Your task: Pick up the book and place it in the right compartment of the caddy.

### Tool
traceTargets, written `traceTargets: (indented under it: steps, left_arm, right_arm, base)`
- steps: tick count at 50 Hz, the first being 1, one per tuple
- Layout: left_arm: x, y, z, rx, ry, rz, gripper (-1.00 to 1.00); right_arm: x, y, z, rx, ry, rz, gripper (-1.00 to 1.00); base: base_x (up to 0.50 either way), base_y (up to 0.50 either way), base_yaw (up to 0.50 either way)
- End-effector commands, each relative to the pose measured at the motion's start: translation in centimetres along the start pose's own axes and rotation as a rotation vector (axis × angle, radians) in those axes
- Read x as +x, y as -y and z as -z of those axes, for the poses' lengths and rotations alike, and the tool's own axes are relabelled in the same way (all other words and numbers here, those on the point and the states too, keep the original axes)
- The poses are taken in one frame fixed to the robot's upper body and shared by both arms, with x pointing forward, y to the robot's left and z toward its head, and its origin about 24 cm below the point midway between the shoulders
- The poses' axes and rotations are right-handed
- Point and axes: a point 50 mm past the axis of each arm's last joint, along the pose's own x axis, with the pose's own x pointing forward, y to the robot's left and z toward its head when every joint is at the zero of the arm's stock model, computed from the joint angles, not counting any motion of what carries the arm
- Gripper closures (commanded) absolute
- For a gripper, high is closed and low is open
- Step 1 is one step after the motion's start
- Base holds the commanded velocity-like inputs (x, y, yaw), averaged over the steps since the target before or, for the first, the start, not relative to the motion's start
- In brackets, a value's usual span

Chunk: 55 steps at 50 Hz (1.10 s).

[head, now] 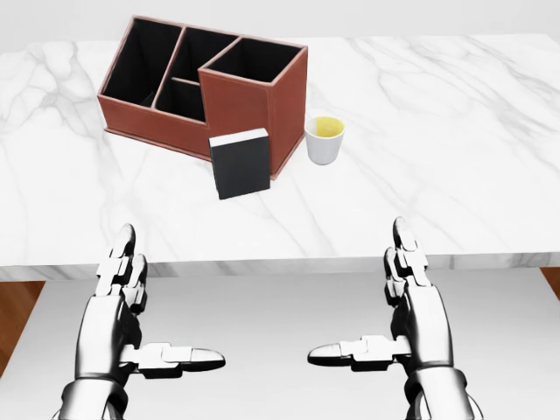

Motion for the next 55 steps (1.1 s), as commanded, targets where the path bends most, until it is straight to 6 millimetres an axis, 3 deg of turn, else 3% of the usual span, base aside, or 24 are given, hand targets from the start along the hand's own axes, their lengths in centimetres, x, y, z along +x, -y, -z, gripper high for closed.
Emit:
traceTargets:
  steps: [1, 7, 25, 55]
  left_arm:
    - [-0.1, -0.6, -0.3, 0.046, 0.002, 0.037, -1.0]
    - [0.0, -0.6, -0.9, 0.061, 0.025, 0.033, -1.0]
    - [0.5, -1.1, -2.8, 0.072, 0.077, 0.018, -1.0]
    - [-0.1, -1.2, -3.7, 0.082, 0.106, 0.019, -1.0]
  right_arm:
    - [0.4, 0.9, -0.3, -0.013, -0.001, -0.005, -1.0]
    - [0.6, 1.0, -1.6, -0.031, 0.027, -0.017, -1.0]
    - [0.5, 0.8, -2.6, -0.059, 0.081, -0.062, -1.0]
    - [0.5, 0.5, -3.6, -0.102, 0.13, -0.082, -1.0]
  base:
    - [0.0, 0.0, 0.0]
    - [0.0, 0.0, 0.0]
    - [0.0, 0.0, 0.0]
    - [0.0, 0.5, 0.0]
